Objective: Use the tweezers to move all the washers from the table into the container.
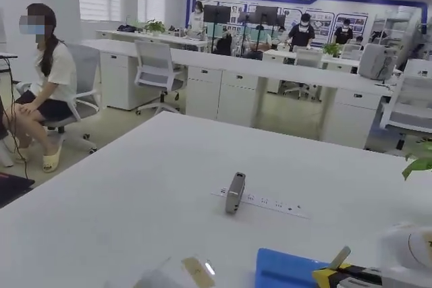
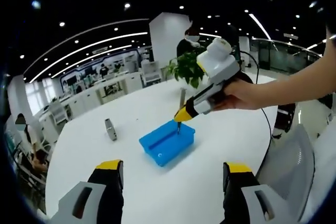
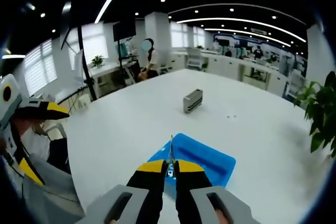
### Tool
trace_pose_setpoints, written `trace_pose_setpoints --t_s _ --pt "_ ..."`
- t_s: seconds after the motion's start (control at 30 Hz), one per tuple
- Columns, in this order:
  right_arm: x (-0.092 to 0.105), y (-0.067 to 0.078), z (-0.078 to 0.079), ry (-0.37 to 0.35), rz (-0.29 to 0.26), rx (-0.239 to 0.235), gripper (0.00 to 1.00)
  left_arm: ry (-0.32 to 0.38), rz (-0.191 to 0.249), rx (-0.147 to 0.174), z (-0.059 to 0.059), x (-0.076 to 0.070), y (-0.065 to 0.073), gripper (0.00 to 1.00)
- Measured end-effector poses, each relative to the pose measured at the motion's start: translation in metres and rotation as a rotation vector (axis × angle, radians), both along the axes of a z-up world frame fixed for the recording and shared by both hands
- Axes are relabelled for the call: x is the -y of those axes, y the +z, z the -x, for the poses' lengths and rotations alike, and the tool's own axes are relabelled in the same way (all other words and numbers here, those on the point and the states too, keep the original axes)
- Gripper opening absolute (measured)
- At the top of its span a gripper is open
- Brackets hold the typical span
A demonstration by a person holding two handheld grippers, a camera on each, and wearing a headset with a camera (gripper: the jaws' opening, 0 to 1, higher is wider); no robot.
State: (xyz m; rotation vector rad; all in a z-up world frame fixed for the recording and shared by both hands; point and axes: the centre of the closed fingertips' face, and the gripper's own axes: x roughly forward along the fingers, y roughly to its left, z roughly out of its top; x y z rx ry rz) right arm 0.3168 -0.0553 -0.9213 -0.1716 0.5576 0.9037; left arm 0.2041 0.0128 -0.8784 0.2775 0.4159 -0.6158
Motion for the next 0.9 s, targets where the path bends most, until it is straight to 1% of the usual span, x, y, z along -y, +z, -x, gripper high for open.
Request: trace_pose_setpoints --t_s 0.03,0.07,0.1,0.13,0.17,0.2,0.23,0.27,0.3,0.33,0.37,0.4,0.43,0.47,0.5,0.53,0.57,0.6,0.63,0.67,0.7,0.73,0.77,0.8,0.83,0.87,0.9 --pt "0.0 0.003 0.005 0.008 -0.011 -0.006 0.04 -0.025 0.007 -0.002 -0.001 0.005 0.004 0.73" --pt "0.001 0.007 0.012 0.01 -0.032 -0.023 0.04 -0.055 0.017 -0.01 -0.001 0.011 0.009 0.69" --pt "0.001 0.008 0.018 0.008 -0.051 -0.04 0.04 -0.079 0.028 -0.009 -0.002 0.015 0.013 0.65" --pt "0.001 0.01 0.026 0.02 -0.068 -0.051 0.04 -0.113 0.04 0.0 -0.003 0.022 0.019 0.6" --pt "0.001 0.011 0.031 0.025 -0.077 -0.059 0.04 -0.134 0.041 0.003 -0.003 0.025 0.022 0.57" --pt "0.001 0.011 0.04 0.039 -0.087 -0.074 0.04 -0.156 0.042 -0.003 -0.003 0.029 0.025 0.55" --pt "0.001 0.011 0.047 0.059 -0.09 -0.084 0.04 -0.17 0.041 -0.009 -0.004 0.031 0.027 0.54" --pt "0.0 0.011 0.054 0.08 -0.089 -0.093 0.04 -0.197 0.043 -0.01 -0.004 0.034 0.029 0.53" --pt "-0.001 0.011 0.063 0.112 -0.082 -0.093 0.04 -0.242 0.04 -0.033 -0.002 0.039 0.029 0.53" --pt "-0.002 0.012 0.07 0.147 -0.072 -0.089 0.03 -0.27 0.038 -0.048 -0.001 0.041 0.028 0.51" --pt "-0.003 0.012 0.081 0.19 -0.062 -0.092 0.03 -0.314 0.05 -0.061 0.0 0.047 0.03 0.5" --pt "-0.004 0.012 0.088 0.213 -0.06 -0.096 0.03 -0.335 0.057 -0.071 0.0 0.05 0.031 0.47" --pt "-0.006 0.014 0.096 0.244 -0.064 -0.091 0.03 -0.354 0.065 -0.103 0.0 0.053 0.029 0.45" --pt "-0.007 0.016 0.101 0.259 -0.066 -0.09 0.03 -0.375 0.071 -0.115 0.001 0.056 0.029 0.42" --pt "-0.009 0.016 0.109 0.301 -0.058 -0.091 0.03 -0.394 0.087 -0.132 0.001 0.06 0.029 0.39" --pt "-0.009 0.017 0.112 0.313 -0.056 -0.093 0.03 -0.398 0.092 -0.139 0.001 0.061 0.029 0.36" --pt "-0.01 0.019 0.12 0.344 -0.054 -0.097 0.03 -0.437 0.103 -0.163 0.004 0.066 0.029 0.33" --pt "-0.011 0.02 0.124 0.367 -0.053 -0.097 0.03 -0.46 0.102 -0.178 0.007 0.069 0.028 0.29" --pt "-0.012 0.02 0.133 0.413 -0.045 -0.101 0.03 -0.47 0.101 -0.174 0.007 0.073 0.029 0.27" --pt "-0.013 0.021 0.139 0.442 -0.038 -0.104 0.03 -0.485 0.104 -0.177 0.008 0.075 0.03 0.26" --pt "-0.014 0.023 0.144 0.46 -0.041 -0.109 0.03 -0.526 0.107 -0.208 0.015 0.08 0.028 0.24" --pt "-0.015 0.025 0.147 0.465 -0.05 -0.111 0.03 -0.547 0.113 -0.224 0.019 0.083 0.028 0.23" --pt "-0.016 0.028 0.151 0.481 -0.059 -0.115 0.03 -0.59 0.123 -0.245 0.025 0.089 0.028 0.23" --pt "-0.016 0.028 0.152 0.482 -0.059 -0.117 0.03 -0.61 0.133 -0.26 0.03 0.092 0.029 0.23" --pt "-0.016 0.029 0.154 0.487 -0.057 -0.12 0.03 -0.63 0.153 -0.275 0.034 0.096 0.031 0.23" --pt "-0.015 0.029 0.158 0.508 -0.046 -0.123 0.03 -0.638 0.161 -0.27 0.034 0.097 0.033 0.21" --pt "-0.015 0.029 0.159 0.513 -0.044 -0.121 0.04 -0.642 0.175 -0.275 0.035 0.099 0.034 0.19"
